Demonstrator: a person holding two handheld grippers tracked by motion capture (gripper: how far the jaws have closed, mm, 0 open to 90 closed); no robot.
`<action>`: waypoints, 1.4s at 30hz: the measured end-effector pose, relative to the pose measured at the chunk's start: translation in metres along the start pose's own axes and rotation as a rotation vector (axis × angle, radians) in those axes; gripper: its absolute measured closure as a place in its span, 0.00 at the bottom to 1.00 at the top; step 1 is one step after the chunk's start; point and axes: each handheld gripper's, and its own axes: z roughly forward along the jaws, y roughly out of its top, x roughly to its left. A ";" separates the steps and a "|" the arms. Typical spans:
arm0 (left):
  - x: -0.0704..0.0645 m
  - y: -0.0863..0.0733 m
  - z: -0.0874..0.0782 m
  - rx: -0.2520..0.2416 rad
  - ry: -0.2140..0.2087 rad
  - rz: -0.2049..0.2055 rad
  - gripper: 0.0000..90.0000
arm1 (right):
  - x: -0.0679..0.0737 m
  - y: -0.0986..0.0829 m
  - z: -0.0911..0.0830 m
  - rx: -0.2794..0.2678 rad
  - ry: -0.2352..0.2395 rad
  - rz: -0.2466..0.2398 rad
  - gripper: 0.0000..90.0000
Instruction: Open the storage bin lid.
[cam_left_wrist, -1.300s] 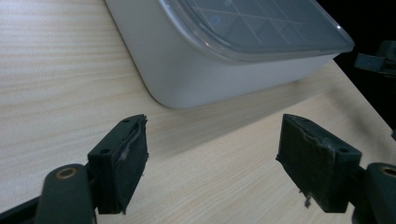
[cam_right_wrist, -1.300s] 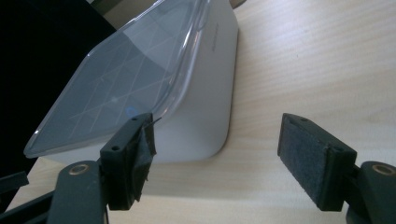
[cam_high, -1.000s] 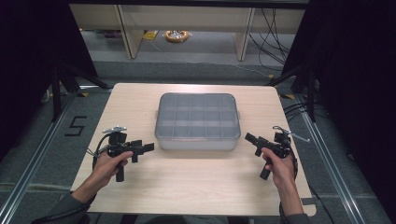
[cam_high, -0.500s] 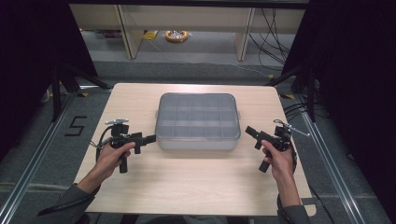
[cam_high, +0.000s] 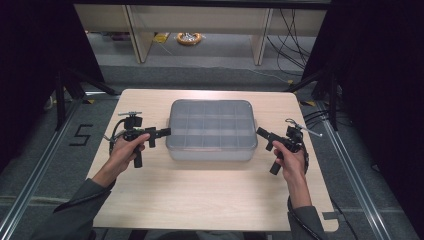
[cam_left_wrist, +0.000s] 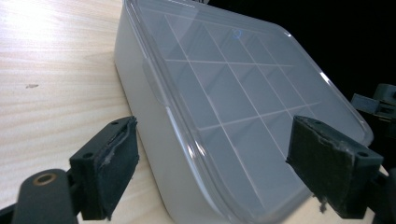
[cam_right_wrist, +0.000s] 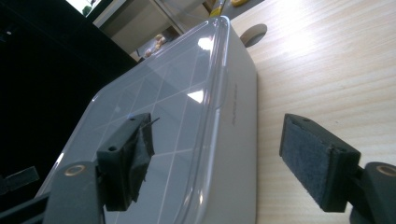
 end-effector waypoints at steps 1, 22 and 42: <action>0.000 0.001 0.005 -0.001 0.005 -0.012 0.17 | 0.000 0.002 0.002 -0.008 0.002 -0.011 0.31; 0.018 0.021 0.039 0.020 -0.005 -0.064 0.25 | 0.000 0.014 0.047 0.019 0.028 -0.024 0.43; 0.020 0.020 0.054 0.043 0.015 -0.025 0.53 | 0.001 0.012 0.059 -0.042 0.000 -0.043 0.63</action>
